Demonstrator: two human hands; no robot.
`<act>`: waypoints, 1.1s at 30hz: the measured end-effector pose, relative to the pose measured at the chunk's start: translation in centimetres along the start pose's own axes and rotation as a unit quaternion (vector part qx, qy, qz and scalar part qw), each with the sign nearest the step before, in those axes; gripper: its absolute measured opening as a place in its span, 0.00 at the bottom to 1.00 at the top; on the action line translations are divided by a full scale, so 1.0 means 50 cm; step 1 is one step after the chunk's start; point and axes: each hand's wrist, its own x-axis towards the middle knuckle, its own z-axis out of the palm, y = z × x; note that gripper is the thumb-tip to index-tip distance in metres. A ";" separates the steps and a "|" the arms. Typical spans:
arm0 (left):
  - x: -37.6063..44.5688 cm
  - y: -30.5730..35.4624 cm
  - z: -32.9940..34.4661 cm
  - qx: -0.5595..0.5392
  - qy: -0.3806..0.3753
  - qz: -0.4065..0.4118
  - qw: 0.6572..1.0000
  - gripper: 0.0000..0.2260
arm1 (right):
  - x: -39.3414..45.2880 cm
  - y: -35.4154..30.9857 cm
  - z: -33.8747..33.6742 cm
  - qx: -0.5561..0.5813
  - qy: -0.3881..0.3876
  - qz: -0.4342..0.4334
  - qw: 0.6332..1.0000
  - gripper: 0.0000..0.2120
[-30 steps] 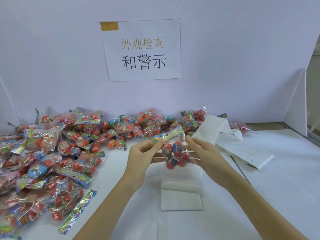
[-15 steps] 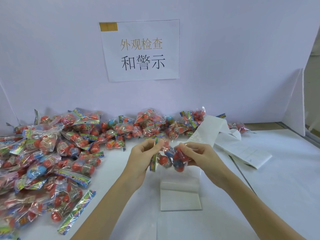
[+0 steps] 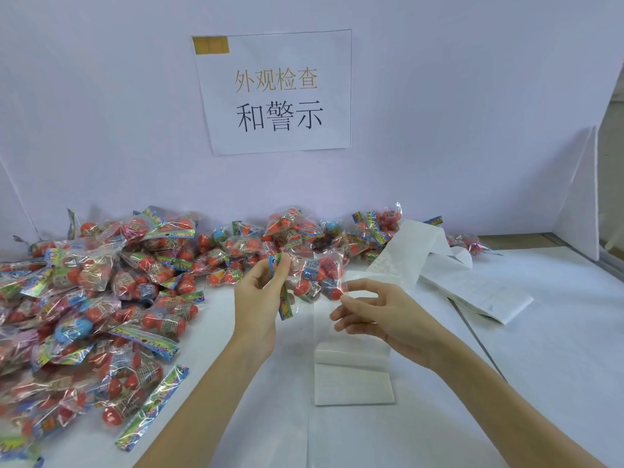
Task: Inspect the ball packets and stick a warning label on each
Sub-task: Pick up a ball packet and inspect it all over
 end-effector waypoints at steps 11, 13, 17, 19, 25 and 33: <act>0.004 0.013 -0.003 -0.083 -0.018 -0.016 0.996 0.06 | -0.005 -0.018 -0.020 -0.030 -0.046 -0.010 0.998 0.19; 0.007 0.015 -0.008 -0.073 -0.036 -0.021 0.996 0.06 | -0.006 -0.016 -0.027 -0.045 -0.038 -0.018 0.998 0.16; 0.003 0.016 -0.003 -0.029 -0.060 -0.017 0.998 0.08 | 0.000 -0.010 -0.021 -0.034 -0.005 -0.005 0.999 0.12; -0.001 0.014 0.002 -0.003 -0.066 -0.011 0.998 0.08 | 0.004 -0.010 -0.015 0.001 -0.002 0.003 1.000 0.17; -0.005 0.011 0.008 0.046 -0.119 -0.009 0.992 0.05 | 0.009 -0.011 -0.008 0.022 0.062 -0.040 0.997 0.26; -0.011 0.009 0.011 0.117 -0.155 0.002 0.981 0.11 | 0.001 -0.012 -0.009 -0.080 0.039 -0.041 0.995 0.16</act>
